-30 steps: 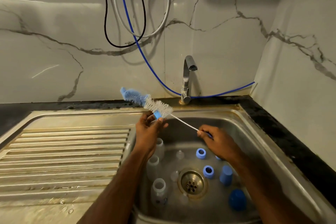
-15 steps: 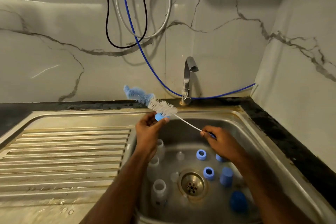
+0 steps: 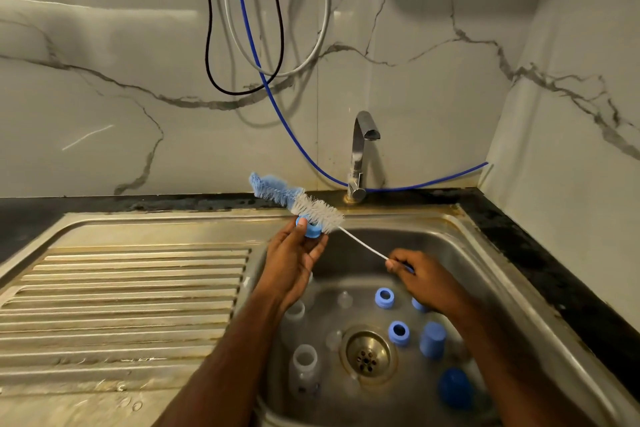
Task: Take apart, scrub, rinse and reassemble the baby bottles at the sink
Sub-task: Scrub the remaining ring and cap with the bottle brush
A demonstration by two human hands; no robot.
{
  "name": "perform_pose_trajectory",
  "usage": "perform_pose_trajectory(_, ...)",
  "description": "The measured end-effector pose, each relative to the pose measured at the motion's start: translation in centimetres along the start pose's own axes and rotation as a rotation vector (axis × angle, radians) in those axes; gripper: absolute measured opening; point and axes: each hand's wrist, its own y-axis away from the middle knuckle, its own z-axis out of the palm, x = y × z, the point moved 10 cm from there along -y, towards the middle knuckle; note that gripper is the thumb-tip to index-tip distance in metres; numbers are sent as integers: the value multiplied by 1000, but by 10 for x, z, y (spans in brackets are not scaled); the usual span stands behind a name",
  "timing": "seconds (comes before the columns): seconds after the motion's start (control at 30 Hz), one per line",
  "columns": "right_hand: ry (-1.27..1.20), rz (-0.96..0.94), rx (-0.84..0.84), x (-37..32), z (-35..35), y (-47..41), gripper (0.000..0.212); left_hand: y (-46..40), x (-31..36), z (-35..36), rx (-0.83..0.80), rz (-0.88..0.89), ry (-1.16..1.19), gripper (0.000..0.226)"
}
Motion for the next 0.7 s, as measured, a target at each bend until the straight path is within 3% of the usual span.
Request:
perform_pose_trajectory(0.2, 3, -23, 11, -7, 0, -2, 21, -3, 3, -11, 24, -27, -35, 25)
perform_pose_trajectory(0.37, -51, -59, -63, -18, 6, 1, 18, -3, 19, -20, 100, 75, 83, 41)
perform_pose_trajectory(0.47, -71, -6, -79, -5, 1, 2, 17, -7, 29, -27, 108, 120, 121, 36)
perform_pose_trajectory(0.63, -66, -28, -21, -15, 6, 0, 20, 0, 7, 1, -74, 91, -218, 49)
perform_pose_trajectory(0.7, -49, -43, 10, -17, 3, -1, 22, 2, 9, 5, -64, 144, -283, 49)
